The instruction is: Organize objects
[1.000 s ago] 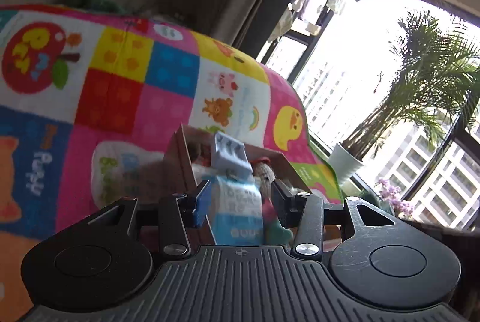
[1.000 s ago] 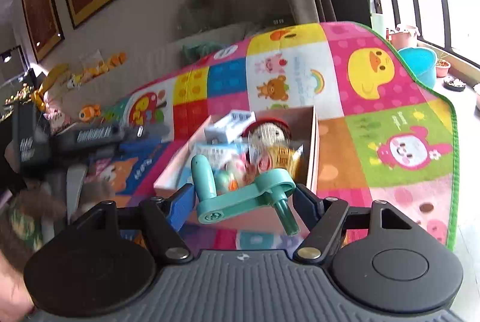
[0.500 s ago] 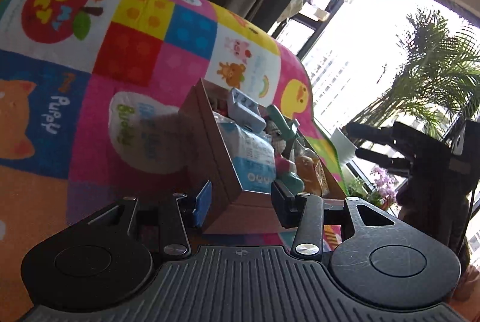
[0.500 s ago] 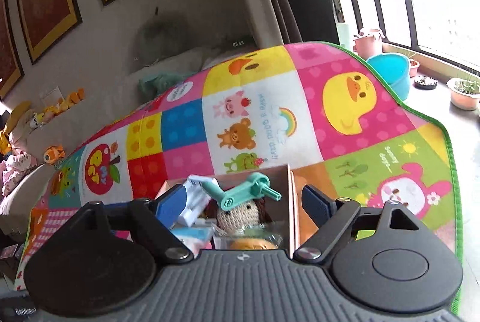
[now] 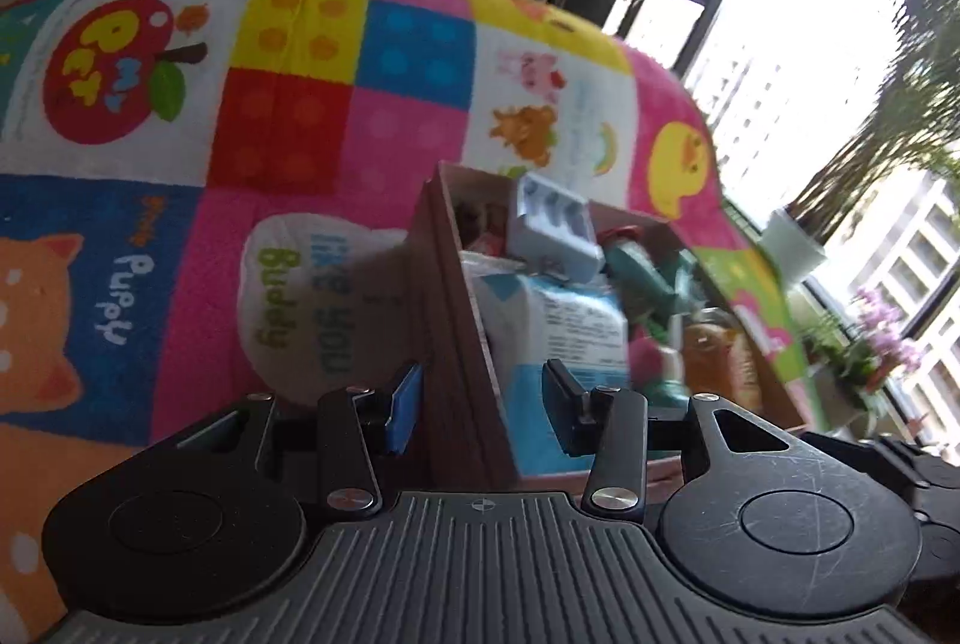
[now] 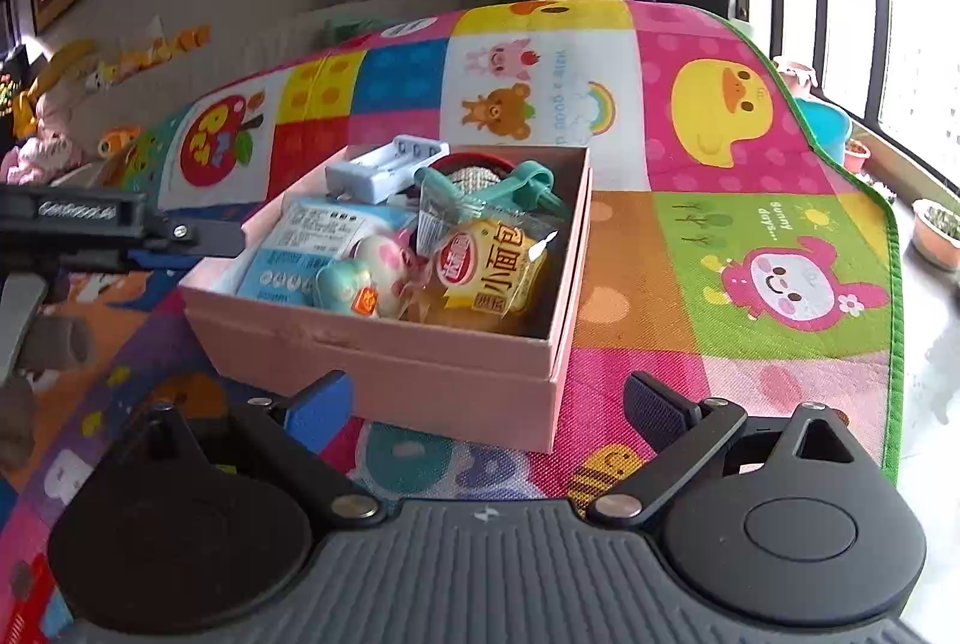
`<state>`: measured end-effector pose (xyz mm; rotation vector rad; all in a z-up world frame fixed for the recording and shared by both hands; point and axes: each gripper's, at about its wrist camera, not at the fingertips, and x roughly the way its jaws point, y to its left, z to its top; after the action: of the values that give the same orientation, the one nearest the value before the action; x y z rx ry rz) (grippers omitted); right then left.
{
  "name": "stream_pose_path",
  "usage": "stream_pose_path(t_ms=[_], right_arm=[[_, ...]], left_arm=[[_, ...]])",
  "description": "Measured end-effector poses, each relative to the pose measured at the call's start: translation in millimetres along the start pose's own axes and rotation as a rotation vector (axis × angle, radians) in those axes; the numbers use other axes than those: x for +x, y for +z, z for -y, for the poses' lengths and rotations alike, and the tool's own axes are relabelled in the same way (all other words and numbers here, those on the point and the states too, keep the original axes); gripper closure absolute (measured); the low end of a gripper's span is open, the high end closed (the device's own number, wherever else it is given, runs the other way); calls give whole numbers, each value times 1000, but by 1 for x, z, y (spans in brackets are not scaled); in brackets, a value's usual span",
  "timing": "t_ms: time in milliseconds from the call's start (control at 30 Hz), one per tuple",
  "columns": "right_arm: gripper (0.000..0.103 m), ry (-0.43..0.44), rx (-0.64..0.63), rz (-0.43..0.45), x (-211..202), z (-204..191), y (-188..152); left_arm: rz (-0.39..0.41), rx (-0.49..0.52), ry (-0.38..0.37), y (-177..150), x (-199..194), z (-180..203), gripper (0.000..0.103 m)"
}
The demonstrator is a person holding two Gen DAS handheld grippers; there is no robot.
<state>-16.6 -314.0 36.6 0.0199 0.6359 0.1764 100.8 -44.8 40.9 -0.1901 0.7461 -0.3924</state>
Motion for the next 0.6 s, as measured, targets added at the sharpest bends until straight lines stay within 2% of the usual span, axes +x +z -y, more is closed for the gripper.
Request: stream_pose_path(t_ms=[100, 167, 267, 433, 600], right_arm=[[6, -1, -42, -12, 7, -8, -1], [6, 26, -50, -21, 11, -12, 3], [4, 25, -71, -3, 16, -25, 10], [2, 43, -131, 47, 30, -51, 24], [2, 103, -174, 51, 50, -72, 35]], left_arm=[[-30, 16, 98, 5, 12, -3, 45], [-39, 15, 117, 5, 12, -8, 35], [-18, -5, 152, 2, 5, -21, 31], [30, -123, 159, -7, -8, -59, 25], [75, -190, 187, -8, -19, -87, 21]])
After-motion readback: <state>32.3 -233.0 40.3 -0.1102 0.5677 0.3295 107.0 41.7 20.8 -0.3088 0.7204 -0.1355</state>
